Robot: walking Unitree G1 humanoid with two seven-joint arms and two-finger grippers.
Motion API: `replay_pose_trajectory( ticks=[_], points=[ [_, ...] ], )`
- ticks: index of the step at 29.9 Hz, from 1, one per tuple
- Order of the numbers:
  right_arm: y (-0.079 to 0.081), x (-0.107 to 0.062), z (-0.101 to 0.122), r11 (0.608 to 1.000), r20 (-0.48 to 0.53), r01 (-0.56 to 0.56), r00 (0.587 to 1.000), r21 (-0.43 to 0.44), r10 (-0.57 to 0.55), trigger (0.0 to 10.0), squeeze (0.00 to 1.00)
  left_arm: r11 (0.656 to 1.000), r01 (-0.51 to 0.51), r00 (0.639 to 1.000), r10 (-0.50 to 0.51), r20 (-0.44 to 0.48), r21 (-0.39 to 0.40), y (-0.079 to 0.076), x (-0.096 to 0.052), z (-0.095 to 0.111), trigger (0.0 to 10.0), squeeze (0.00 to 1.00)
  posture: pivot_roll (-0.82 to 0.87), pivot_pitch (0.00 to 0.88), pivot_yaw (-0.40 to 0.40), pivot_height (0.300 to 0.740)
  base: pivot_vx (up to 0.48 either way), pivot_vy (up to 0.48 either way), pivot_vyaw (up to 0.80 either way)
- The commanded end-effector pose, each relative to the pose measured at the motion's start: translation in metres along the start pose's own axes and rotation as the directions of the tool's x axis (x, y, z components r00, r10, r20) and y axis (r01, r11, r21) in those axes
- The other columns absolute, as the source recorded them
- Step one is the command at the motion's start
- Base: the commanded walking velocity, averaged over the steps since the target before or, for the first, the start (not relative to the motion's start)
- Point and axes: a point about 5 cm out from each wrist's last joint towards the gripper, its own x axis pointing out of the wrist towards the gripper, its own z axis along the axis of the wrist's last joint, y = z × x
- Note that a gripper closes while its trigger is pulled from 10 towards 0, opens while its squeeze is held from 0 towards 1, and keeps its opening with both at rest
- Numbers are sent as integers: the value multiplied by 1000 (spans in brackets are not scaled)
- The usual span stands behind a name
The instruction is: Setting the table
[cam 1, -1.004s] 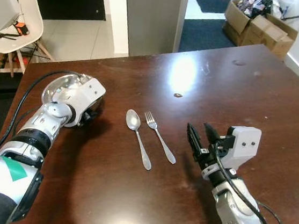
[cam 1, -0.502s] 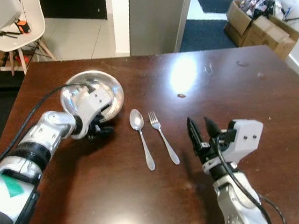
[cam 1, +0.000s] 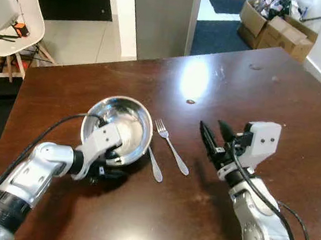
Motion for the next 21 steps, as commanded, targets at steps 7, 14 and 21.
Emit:
replay_pose_trajectory(
  ticks=[7, 14, 21],
  points=[
    [20, 20, 4, 950, 27, -154, 988, 271, 152, 10000, 0, 998, 49, 999, -48, 12, -43, -29, -12, 7, 10000, 0, -40, 82, 125, 740, 0, 0, 0],
    [45, 32, 1, 869, 30, -294, 951, 398, 308, 10000, 0, 998, 55, 997, -53, 52, -41, -33, -16, 11, 10000, 0, -28, 71, 114, 740, 0, 0, 0],
    [56, 35, -33, 844, -120, -280, 921, 457, 370, 10000, 0, 998, 6, 922, 19, 387, -62, -13, -36, 68, 10000, 0, -22, 63, 96, 740, 0, 0, 0]
  ],
)
